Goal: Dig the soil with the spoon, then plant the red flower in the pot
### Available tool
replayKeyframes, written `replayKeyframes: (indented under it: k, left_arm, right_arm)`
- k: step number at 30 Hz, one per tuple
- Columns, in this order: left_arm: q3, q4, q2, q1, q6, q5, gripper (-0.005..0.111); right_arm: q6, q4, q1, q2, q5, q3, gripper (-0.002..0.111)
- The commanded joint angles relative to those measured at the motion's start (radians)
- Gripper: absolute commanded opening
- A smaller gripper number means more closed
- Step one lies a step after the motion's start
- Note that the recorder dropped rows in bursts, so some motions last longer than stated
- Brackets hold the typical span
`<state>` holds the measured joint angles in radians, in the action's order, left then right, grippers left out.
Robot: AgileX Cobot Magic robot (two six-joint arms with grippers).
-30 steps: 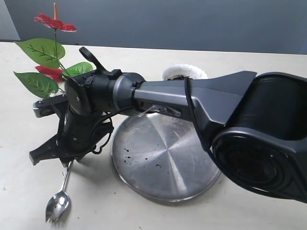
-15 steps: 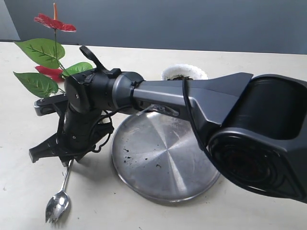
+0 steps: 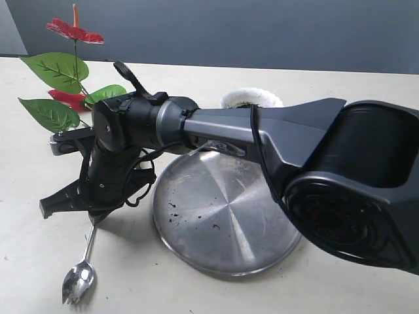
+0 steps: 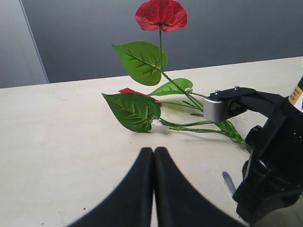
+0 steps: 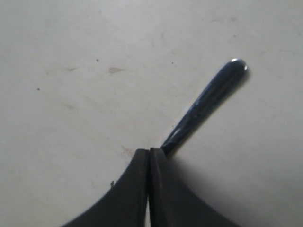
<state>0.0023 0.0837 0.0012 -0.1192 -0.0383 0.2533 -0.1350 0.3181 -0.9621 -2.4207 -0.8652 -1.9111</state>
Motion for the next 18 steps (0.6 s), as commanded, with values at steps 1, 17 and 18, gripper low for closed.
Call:
replayKeyframes:
  k: [1, 17, 18]
  left_arm:
    - [-0.002, 0.000, -0.001, -0.005, -0.004, -0.014, 0.001]
    - [-0.002, 0.000, -0.001, -0.005, -0.004, -0.014, 0.001]
    - [-0.002, 0.000, -0.001, -0.005, -0.004, -0.014, 0.001]
  right_arm:
    - [0.006, 0.008, -0.005, -0.035, -0.022, 0.011, 0.023]
    - [0.007, -0.058, -0.023, -0.048, -0.144, -0.041, 0.016]
    - [0.007, -0.058, -0.023, -0.048, -0.148, -0.052, 0.016]
